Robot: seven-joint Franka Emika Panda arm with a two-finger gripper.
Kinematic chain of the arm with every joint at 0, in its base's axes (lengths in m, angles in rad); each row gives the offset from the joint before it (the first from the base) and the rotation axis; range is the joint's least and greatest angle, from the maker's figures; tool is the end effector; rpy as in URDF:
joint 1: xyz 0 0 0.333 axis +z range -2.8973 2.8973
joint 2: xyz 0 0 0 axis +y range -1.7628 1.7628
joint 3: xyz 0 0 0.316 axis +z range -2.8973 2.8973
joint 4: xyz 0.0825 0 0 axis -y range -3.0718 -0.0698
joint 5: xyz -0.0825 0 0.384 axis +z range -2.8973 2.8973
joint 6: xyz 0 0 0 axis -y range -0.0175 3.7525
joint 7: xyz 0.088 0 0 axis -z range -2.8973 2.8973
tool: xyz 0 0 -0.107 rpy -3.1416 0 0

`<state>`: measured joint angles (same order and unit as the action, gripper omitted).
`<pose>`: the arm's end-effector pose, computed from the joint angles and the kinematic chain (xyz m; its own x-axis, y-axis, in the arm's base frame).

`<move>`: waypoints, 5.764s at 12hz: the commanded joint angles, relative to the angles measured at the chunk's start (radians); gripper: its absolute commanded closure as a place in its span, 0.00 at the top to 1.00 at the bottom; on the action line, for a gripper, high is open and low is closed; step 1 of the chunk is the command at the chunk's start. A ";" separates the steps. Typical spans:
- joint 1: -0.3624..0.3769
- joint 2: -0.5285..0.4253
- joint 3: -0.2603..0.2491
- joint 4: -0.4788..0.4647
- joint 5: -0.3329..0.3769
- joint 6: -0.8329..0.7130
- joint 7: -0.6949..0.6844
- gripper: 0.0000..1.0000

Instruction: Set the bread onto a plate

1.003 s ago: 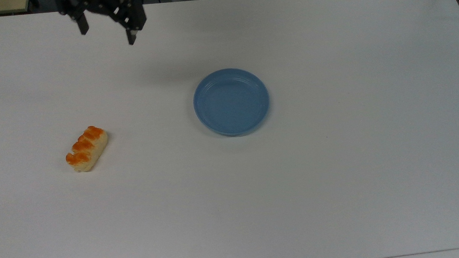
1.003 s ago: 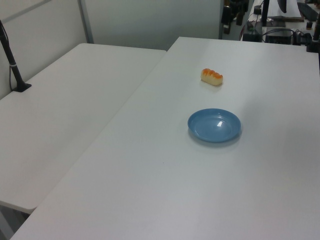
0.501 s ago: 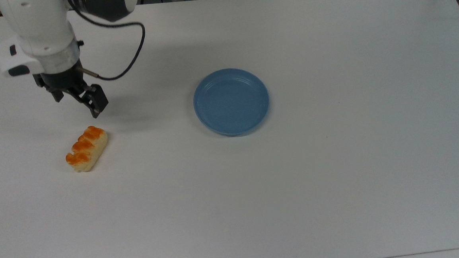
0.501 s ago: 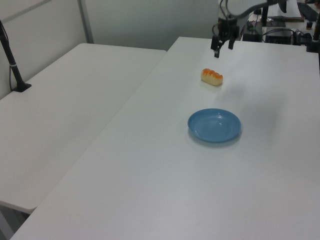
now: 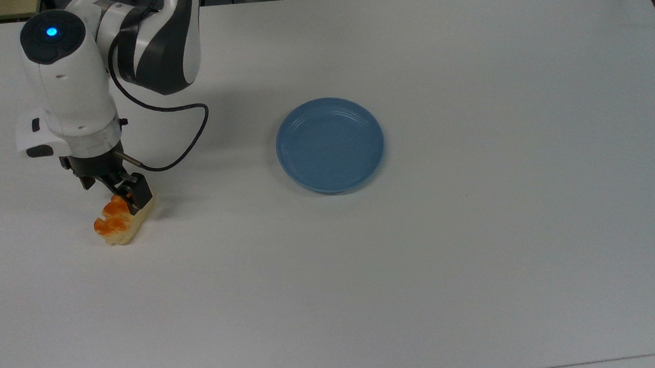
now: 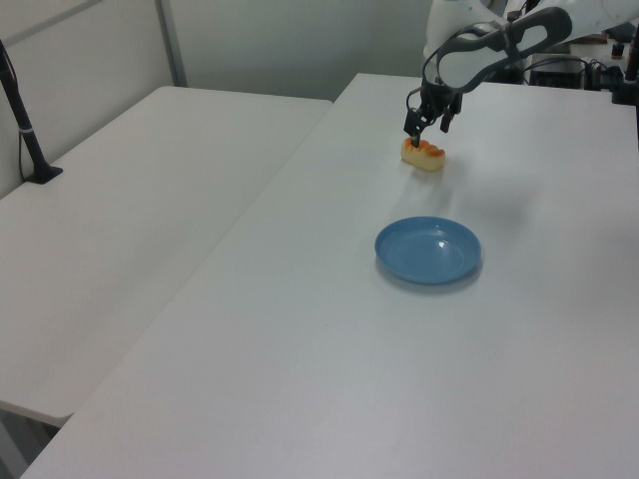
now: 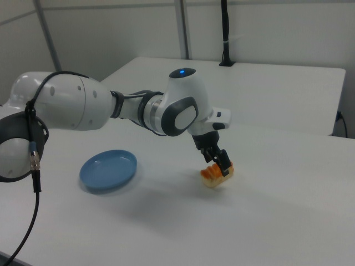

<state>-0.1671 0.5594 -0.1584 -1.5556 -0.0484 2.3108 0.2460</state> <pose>0.6836 -0.2127 0.3451 0.8552 -0.4691 0.2205 -0.4941 -0.8663 0.0735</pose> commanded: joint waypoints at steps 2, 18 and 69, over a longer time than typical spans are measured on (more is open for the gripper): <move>0.017 0.046 -0.004 0.006 0.004 0.071 0.021 1.00; 0.081 -0.225 -0.052 0.026 0.105 -0.122 -0.129 0.18; 0.150 -0.521 0.163 -0.072 0.044 -0.642 -0.157 1.00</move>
<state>-0.0191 0.0381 -0.0002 -1.6323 -0.0176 1.6924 0.1069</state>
